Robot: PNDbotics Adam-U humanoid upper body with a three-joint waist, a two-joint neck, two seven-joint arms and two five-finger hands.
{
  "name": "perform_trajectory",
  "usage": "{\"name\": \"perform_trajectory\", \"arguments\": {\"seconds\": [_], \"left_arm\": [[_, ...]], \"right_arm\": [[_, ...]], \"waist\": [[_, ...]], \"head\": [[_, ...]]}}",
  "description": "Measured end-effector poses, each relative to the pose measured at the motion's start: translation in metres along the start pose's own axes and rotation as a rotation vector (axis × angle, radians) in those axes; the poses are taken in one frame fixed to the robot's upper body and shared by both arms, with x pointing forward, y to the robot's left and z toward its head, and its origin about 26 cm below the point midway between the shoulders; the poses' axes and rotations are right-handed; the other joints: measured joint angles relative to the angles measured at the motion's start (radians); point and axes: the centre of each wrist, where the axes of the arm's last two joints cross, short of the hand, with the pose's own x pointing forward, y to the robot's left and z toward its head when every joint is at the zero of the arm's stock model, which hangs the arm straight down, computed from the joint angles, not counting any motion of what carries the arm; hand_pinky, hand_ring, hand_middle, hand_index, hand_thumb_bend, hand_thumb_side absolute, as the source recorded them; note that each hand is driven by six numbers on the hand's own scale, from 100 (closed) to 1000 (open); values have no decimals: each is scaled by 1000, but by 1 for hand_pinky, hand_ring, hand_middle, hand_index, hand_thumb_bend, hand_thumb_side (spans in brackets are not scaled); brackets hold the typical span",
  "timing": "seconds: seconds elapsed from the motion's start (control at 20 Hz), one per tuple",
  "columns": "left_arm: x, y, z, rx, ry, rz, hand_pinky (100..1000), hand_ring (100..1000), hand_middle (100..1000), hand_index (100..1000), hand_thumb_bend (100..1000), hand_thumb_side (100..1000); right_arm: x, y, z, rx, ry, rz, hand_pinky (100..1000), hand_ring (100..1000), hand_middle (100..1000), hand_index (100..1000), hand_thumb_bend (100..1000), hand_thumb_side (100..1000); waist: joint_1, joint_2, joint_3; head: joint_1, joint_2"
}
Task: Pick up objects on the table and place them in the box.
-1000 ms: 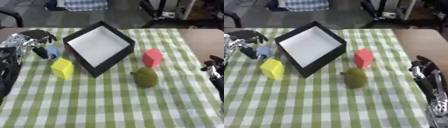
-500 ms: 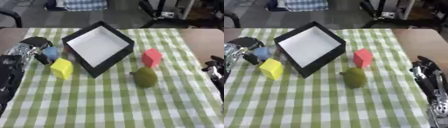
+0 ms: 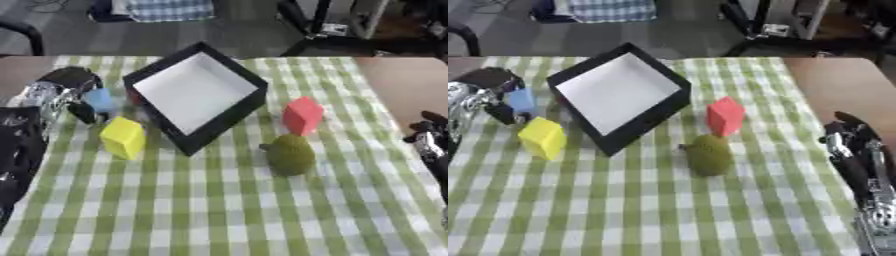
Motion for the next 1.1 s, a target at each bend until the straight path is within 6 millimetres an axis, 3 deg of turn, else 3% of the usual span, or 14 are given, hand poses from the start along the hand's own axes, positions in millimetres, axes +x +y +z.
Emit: {"name": "perform_trajectory", "arguments": {"seconds": [0.15, 0.3, 0.5, 0.55, 0.6, 0.65, 0.7, 0.75, 0.8, 0.9, 1.1], "left_arm": [[-4, 48, 4, 153, -20, 30, 611, 431, 379, 688, 193, 246], [6, 70, 5, 214, -72, 53, 625, 462, 412, 706, 216, 270], [45, 62, -5, 153, -207, 44, 632, 479, 437, 713, 246, 303], [57, 57, -8, 130, -241, 36, 637, 488, 444, 719, 588, 405], [68, 51, -11, 107, -273, 27, 646, 502, 465, 733, 295, 363], [78, 45, -13, 85, -304, 15, 659, 526, 492, 754, 323, 397], [87, 39, -14, 68, -330, 3, 699, 596, 577, 814, 453, 533], [95, 35, -16, 57, -353, -9, 711, 617, 605, 834, 482, 563], [101, 32, -16, 52, -369, -22, 750, 688, 706, 892, 682, 750], [107, 29, -17, 52, -386, -50, 788, 747, 779, 930, 837, 875], [103, 27, -16, 61, -376, -62, 803, 771, 826, 952, 840, 911]], "right_arm": [[-1, 0, 1, 0, 4, 1, 828, 576, 620, 808, 100, 524], [-1, 0, 1, 1, 7, 1, 828, 576, 620, 808, 100, 524], [-2, 1, 1, 7, 10, 0, 828, 576, 620, 808, 100, 524], [-2, 2, 1, 9, 9, -1, 828, 576, 620, 808, 100, 535], [-1, 2, 1, 10, 8, -2, 828, 575, 620, 808, 100, 524], [-1, 3, 0, 11, 4, -4, 828, 575, 619, 808, 100, 523], [-1, 4, -1, 12, 1, -7, 828, 575, 619, 808, 100, 523], [-1, 4, -1, 13, 0, -10, 828, 575, 619, 808, 100, 523], [-1, 5, -1, 14, 1, -11, 828, 575, 619, 808, 100, 523], [-1, 5, -1, 16, 1, -12, 828, 575, 619, 808, 100, 522], [-1, 5, -1, 16, 1, -12, 828, 575, 619, 807, 100, 522]], "waist": [[0, 0, 0], [0, 0, -6], [0, 0, -26], [0, 0, -32], [0, 0, -39], [0, 0, -46], [0, 0, -52], [0, 0, -55], [0, 0, -58], [0, 0, -60], [0, 0, -53]], "head": [[0, 0], [0, 0], [2, 0], [5, 0], [8, 0], [11, 0], [12, 0], [15, 0], [17, 0], [18, 0], [18, 0]]}}
